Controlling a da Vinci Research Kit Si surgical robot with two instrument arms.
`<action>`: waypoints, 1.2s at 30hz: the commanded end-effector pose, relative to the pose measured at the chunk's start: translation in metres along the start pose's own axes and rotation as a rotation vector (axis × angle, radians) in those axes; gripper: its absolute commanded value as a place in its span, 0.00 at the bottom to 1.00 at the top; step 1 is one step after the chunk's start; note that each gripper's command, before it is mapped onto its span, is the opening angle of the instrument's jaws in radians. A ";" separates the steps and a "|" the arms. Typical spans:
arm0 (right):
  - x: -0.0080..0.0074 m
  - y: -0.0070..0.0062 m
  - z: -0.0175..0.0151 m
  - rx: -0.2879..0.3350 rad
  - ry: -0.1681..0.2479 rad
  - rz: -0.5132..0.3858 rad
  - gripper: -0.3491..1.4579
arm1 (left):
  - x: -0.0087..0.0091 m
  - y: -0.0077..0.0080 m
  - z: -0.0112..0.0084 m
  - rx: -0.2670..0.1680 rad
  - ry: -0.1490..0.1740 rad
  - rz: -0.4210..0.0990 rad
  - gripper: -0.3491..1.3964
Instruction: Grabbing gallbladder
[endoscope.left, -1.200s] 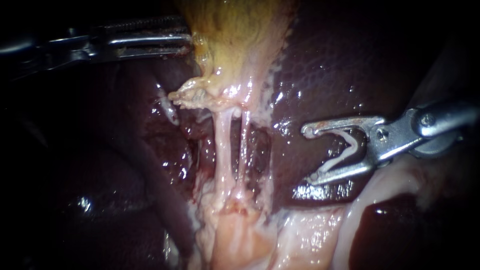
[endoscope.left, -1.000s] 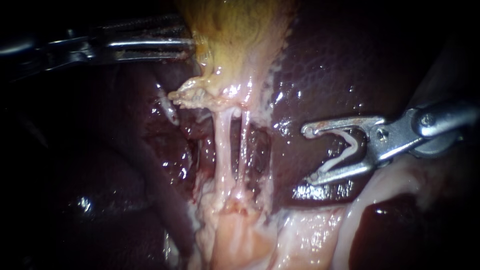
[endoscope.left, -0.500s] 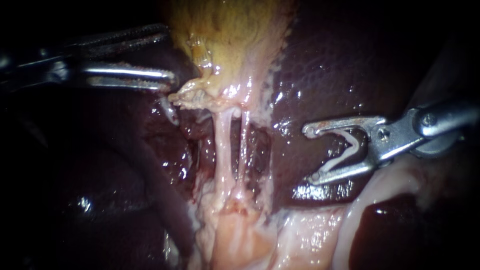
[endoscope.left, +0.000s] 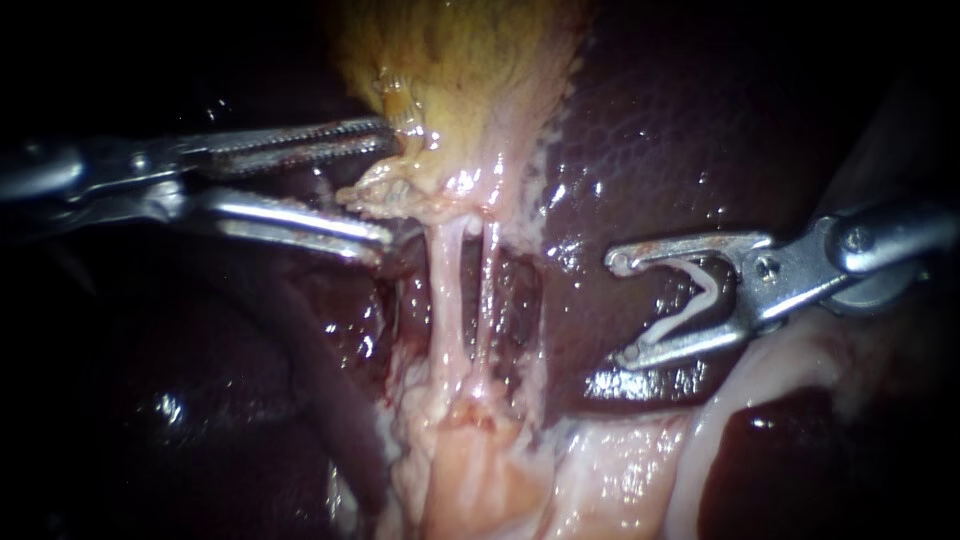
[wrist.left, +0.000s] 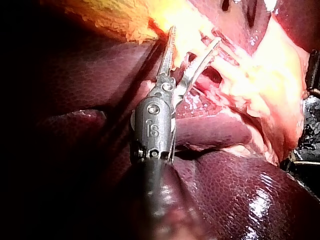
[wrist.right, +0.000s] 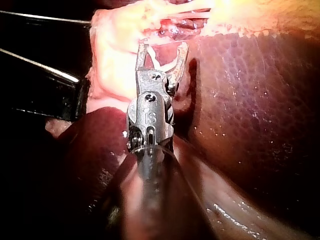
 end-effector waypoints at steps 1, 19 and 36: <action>0.0000 0.0000 0.0000 0.000 0.000 0.000 0.46 | -0.0003 -0.0002 0.0003 0.005 -0.007 0.001 0.51; 0.0000 0.0000 -0.0001 0.001 0.000 0.000 0.46 | -0.0018 -0.0024 0.0014 0.060 -0.086 0.005 0.00; -0.0001 -0.0001 -0.0001 0.001 0.000 0.000 0.46 | -0.0004 -0.0011 -0.0002 0.052 -0.160 -0.019 0.00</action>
